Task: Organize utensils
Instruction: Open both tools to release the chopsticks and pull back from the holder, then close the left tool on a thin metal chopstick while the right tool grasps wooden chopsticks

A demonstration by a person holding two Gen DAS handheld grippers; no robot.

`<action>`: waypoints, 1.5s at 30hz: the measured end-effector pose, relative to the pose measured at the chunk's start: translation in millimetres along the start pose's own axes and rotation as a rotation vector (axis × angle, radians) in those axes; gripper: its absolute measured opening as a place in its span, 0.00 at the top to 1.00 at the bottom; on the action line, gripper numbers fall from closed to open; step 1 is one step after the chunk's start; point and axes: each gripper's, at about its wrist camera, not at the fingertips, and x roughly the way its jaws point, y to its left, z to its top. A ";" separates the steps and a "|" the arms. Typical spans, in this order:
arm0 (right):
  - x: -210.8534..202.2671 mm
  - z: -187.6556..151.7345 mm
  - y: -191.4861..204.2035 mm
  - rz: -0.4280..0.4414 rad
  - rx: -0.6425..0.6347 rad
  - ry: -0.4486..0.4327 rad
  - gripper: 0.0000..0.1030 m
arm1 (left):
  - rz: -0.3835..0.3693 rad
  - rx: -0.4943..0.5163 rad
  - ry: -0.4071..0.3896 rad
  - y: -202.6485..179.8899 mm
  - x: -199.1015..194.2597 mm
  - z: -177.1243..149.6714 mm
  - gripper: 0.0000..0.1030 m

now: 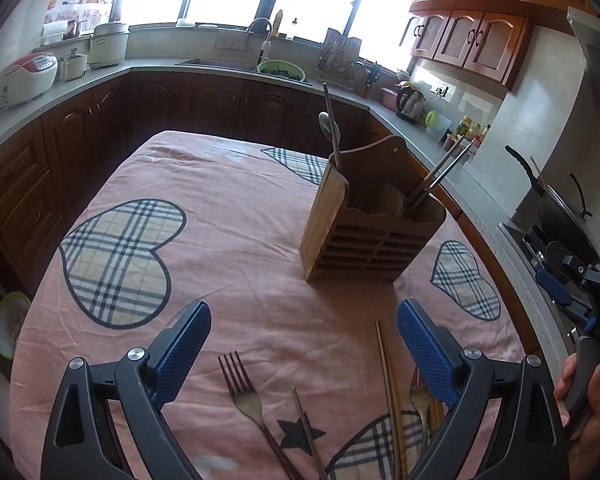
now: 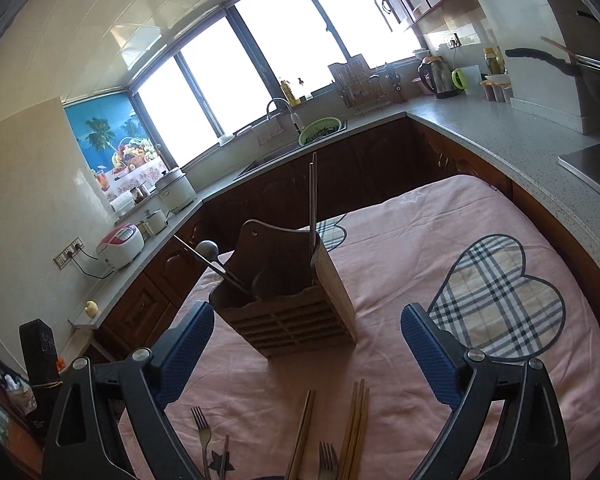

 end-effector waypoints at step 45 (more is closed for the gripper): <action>21.5 -49.0 -57.0 -0.122 0.052 0.163 0.08 | 0.130 0.292 0.324 -93.4 179.5 -18.4 0.22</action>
